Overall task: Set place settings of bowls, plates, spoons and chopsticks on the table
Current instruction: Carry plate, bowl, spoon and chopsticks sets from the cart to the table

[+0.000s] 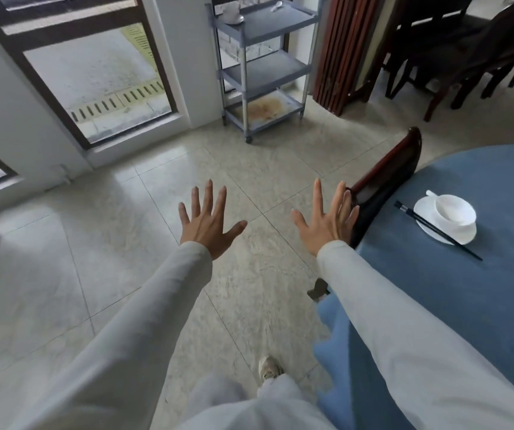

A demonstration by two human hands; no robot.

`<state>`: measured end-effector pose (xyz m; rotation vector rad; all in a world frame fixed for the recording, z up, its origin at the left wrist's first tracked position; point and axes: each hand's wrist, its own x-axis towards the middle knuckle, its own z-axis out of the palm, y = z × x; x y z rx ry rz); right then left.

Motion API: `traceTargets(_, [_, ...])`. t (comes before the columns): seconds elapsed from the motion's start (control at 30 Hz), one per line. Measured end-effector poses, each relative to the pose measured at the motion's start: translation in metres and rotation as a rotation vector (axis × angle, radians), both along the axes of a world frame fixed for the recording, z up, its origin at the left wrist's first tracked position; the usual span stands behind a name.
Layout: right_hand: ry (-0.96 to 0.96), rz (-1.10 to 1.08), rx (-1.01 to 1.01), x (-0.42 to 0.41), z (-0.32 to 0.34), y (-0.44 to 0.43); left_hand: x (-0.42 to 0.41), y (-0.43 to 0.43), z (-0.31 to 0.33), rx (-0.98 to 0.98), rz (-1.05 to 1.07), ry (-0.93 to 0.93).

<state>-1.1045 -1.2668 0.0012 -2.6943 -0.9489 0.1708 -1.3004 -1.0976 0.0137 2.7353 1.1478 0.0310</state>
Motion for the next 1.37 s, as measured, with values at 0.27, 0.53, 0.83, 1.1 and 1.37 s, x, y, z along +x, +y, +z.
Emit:
traceTargets(0.27, [0.019,-0.022,0.009,0.104,0.001,0.149,0.111,0.151,-0.004,-0.017,-0.048,0.000])
traceTargets(0.53, [-0.027,-0.129,0.030,0.207,0.009,0.322,0.230,0.348,-0.001,-0.009,-0.159,-0.011])
traceTargets(0.83, [-0.064,-0.190,0.028,0.326,0.032,0.457,0.373,0.503,0.026,0.011,-0.234,-0.023])
traceTargets(1.1, [-0.092,-0.201,0.023,0.496,0.011,0.559,0.534,0.595,0.001,0.023,-0.241,-0.046])
traceTargets(1.37, [-0.069,-0.061,0.036,0.672,0.025,0.675,0.691,0.682,0.007,-0.006,-0.119,-0.047])
